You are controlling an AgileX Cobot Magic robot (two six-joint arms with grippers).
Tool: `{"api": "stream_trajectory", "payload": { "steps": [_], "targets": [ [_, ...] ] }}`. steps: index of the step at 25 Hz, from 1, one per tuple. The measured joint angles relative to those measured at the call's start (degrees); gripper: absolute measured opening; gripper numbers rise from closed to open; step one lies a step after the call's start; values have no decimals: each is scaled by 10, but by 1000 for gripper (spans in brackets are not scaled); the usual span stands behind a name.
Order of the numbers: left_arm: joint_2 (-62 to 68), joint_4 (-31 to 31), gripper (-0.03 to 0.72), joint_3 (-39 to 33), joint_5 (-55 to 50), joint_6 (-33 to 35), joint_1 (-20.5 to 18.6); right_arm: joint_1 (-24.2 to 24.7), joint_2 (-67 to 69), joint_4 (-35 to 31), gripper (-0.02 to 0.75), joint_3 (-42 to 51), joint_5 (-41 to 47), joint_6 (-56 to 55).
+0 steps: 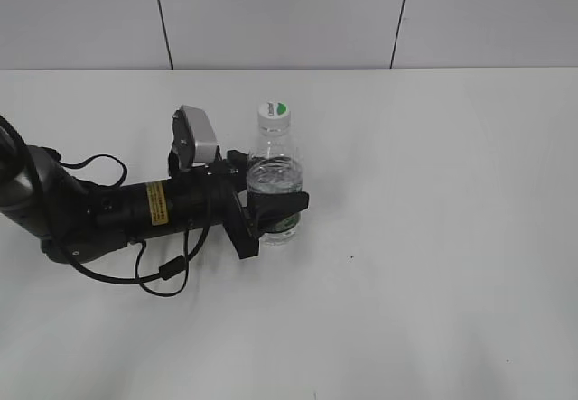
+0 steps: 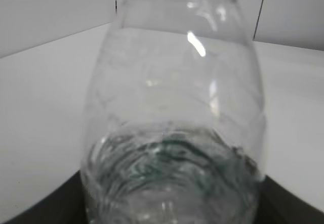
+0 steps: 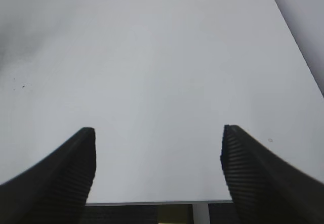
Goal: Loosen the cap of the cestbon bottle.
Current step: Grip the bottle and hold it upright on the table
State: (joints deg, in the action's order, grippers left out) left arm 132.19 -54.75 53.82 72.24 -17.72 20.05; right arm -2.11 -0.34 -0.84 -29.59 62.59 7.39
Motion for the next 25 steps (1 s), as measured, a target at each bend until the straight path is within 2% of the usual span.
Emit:
{"api": "stream_trajectory", "payload": {
  "steps": [18,25],
  "targets": [
    [1,-5,403,0,1,2,0,0,12,-3,587,-1,-1,3],
    [1,-5,403,0,1,2,0,0,144,-93,587,-70,6,101]
  ]
}}
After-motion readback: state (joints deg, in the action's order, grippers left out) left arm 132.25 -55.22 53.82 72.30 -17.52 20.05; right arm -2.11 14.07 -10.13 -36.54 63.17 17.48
